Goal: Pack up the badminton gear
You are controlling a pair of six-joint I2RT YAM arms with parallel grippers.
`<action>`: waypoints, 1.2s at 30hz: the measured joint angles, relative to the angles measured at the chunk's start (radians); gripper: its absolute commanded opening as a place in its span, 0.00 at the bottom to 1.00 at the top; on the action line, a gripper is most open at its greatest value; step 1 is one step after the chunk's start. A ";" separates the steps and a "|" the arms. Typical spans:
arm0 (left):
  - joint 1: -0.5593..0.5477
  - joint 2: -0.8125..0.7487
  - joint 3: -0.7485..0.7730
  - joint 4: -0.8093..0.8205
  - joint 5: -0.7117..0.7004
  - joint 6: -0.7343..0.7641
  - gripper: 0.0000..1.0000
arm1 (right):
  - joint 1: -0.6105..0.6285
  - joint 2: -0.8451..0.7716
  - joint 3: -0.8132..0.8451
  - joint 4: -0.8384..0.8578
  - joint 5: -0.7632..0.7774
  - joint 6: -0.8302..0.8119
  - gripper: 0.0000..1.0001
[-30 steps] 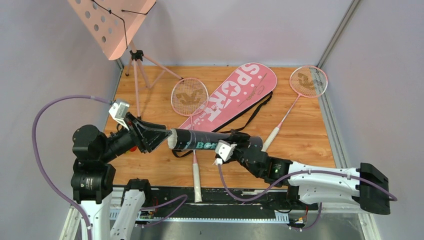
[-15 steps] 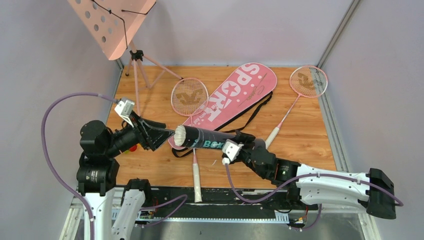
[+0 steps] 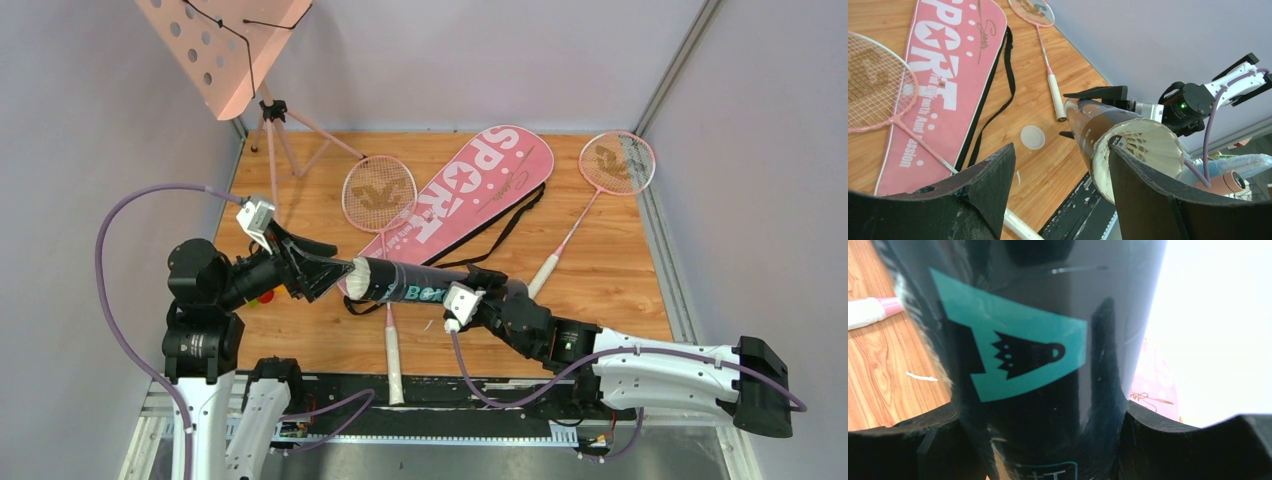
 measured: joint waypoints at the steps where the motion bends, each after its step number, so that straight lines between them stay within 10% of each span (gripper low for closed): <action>1: 0.000 0.001 -0.006 0.000 0.000 0.001 0.76 | 0.000 0.000 0.000 0.000 -0.002 0.000 0.18; 23: 0.000 0.012 -0.095 0.042 0.018 0.016 0.77 | 0.004 0.047 0.019 0.000 -0.014 0.003 0.18; 36: 0.000 -0.005 0.029 -0.011 -0.029 0.020 1.00 | 0.011 -0.001 0.019 -0.003 -0.005 0.036 0.17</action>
